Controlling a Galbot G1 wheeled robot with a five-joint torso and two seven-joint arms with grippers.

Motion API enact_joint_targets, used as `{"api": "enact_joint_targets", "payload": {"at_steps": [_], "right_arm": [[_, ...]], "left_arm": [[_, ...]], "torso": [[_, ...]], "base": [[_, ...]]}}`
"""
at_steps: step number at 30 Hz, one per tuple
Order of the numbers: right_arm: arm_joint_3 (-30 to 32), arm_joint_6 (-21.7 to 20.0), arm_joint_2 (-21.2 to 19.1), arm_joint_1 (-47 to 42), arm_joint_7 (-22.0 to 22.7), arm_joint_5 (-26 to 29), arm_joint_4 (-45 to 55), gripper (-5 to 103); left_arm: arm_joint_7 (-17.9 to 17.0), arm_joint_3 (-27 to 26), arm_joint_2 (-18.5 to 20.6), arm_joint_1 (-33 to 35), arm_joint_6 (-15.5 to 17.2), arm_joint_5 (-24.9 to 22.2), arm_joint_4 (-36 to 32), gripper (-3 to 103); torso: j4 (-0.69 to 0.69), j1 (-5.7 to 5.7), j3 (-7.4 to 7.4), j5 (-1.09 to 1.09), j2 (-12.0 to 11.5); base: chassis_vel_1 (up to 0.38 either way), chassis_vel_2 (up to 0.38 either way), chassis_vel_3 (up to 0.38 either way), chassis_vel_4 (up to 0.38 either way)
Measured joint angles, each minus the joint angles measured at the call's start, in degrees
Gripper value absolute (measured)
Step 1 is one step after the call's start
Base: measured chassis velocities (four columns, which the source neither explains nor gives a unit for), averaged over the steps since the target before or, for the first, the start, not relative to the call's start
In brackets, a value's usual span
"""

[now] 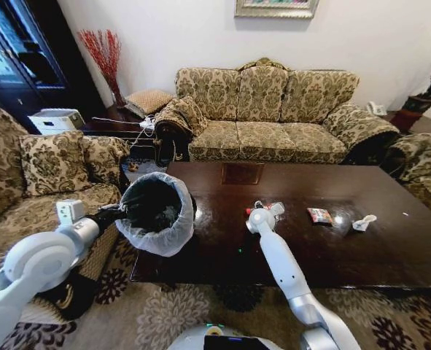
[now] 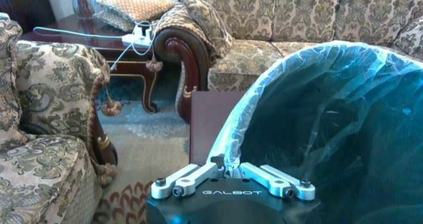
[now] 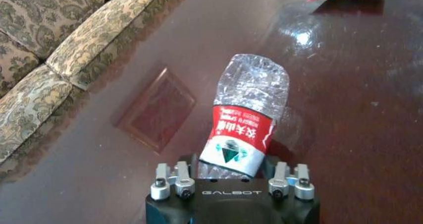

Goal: Move to the front of the table and place the trash on the table into the trash bin.

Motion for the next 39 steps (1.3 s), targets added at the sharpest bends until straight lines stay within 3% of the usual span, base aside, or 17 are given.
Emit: {"api": "enact_joint_targets", "payload": {"at_steps": [2, 6, 12, 13, 14, 15, 18, 19, 20, 21, 22, 23, 26, 28, 30, 34, 39], "right_arm": [[0.0, 0.0, -0.1, -0.1, -0.1, -0.2, 0.1, 56], [0.0, -1.0, -0.8, -2.2, -0.6, -1.4, 3.3, 38], [0.4, -1.8, -1.9, -3.9, -0.7, -1.8, 6.5, 32], [0.5, -1.9, -2.1, -4.3, -1.1, -2.9, 7.3, 25], [0.5, -1.5, -2.5, -6.3, -5.1, -7.9, 10.4, 25], [0.5, -1.5, -2.5, -6.3, -5.1, -7.9, 10.4, 25], [-0.6, -1.4, -4.0, -10.4, -14.5, -17.3, 21.5, 13], [-0.6, -1.4, -4.0, -10.4, -14.5, -17.3, 21.5, 13], [-1.2, -0.2, -4.4, -11.3, -18.3, -20.8, 24.7, 10], [-2.4, 2.5, -5.3, -12.5, -25.1, -27.1, 29.3, 10], [-2.9, 3.6, -5.9, -13.1, -29.2, -29.3, 31.6, 10], [-2.9, 3.6, -5.9, -13.1, -29.2, -29.3, 31.6, 10], [-6.9, 5.3, -8.9, -14.1, -45.2, -31.3, 40.3, 9], [-8.0, 5.5, -9.4, -14.0, -47.2, -31.0, 41.5, 9], [-12.7, 5.7, -11.1, -12.8, -52.8, -30.4, 45.3, 9], [-18.8, 6.0, -12.9, -10.3, -56.9, -30.6, 46.9, 9], [-22.6, 6.0, -14.0, -10.5, -61.3, -33.3, 47.0, 9]], "left_arm": [[0.0, 0.0, 0.0, 0.1, 0.0, 0.0, 0.0, 0], [-0.2, -0.2, 0.6, 0.3, -0.3, 0.0, 0.1, 0], [-0.2, -1.3, 1.8, 0.7, -0.4, -0.6, 1.2, 0], [-0.2, -1.3, 1.9, 0.5, -0.4, -0.8, 1.2, 0], [-0.3, -1.1, 2.1, -0.1, -0.3, -0.9, 1.2, 0], [-0.3, -1.1, 2.1, -0.1, -0.3, -0.9, 1.2, 0], [-0.4, -0.9, 3.0, -1.0, 0.3, -1.4, 1.7, 0], [-0.4, -0.9, 3.0, -1.0, 0.3, -1.4, 1.7, 0], [-0.7, -0.9, 3.6, -1.2, 0.7, -2.0, 1.8, 0], [-1.1, -1.0, 4.2, -1.4, 1.6, -2.9, 1.7, 0], [-1.4, -1.1, 4.5, -1.5, 2.1, -3.3, 1.7, 0], [-1.4, -1.1, 4.5, -1.5, 2.1, -3.3, 1.7, 0], [-3.3, -1.7, 7.3, -1.3, 6.0, -7.3, 0.7, 0], [-3.8, -1.8, 7.8, -1.2, 6.7, -8.4, 0.6, 0], [-6.1, -1.9, 10.8, -1.8, 9.2, -13.8, 0.1, 0], [-7.5, -1.9, 15.1, -3.9, 11.0, -19.6, -1.0, 0], [-8.0, -1.9, 17.7, -4.8, 10.7, -21.3, -2.7, 0]], "torso": [[0.00, 0.00, -0.01, 0.00, 0.0], [0.00, 0.00, -0.01, 0.00, 0.0], [0.00, -0.01, -0.01, 0.01, 0.0], [0.01, -0.01, -0.01, -0.01, 0.0], [0.01, 0.00, -0.01, -0.01, 0.0], [0.01, 0.00, -0.01, -0.01, 0.0], [-0.02, 0.00, -0.01, 0.00, 0.0], [-0.02, 0.00, -0.01, 0.00, 0.0], [-0.02, -0.01, -0.01, -0.01, 0.0], [0.00, -0.01, -0.01, 0.00, 0.0], [0.00, -0.01, -0.01, -0.01, 0.0], [0.00, -0.01, -0.01, -0.01, 0.0], [-0.01, -0.01, -0.01, 0.00, 0.0], [0.00, -0.01, -0.01, 0.00, 0.0], [0.00, -0.02, -0.01, 0.00, 0.0], [0.00, -0.01, -0.01, -0.01, 0.0], [-0.01, 0.00, 0.00, 0.02, 0.0]], "base": [[0.000, 0.000, 0.000, 0.000], [0.000, 0.000, 0.000, 0.000], [0.000, 0.000, 0.000, 0.000], [0.000, 0.000, 0.000, 0.000], [0.000, 0.000, 0.000, 0.000], [0.000, 0.000, 0.000, 0.000], [0.000, 0.000, 0.000, 0.000], [0.000, 0.000, 0.000, 0.000], [0.000, 0.000, 0.000, 0.000], [0.000, 0.000, 0.000, 0.000], [0.000, 0.000, 0.000, 0.000], [0.000, 0.000, 0.000, 0.000], [0.000, 0.000, 0.000, 0.000], [0.000, 0.000, 0.000, 0.000], [0.000, 0.000, 0.000, 0.000], [0.000, 0.000, 0.000, 0.000], [0.000, 0.000, 0.000, 0.000]]}}
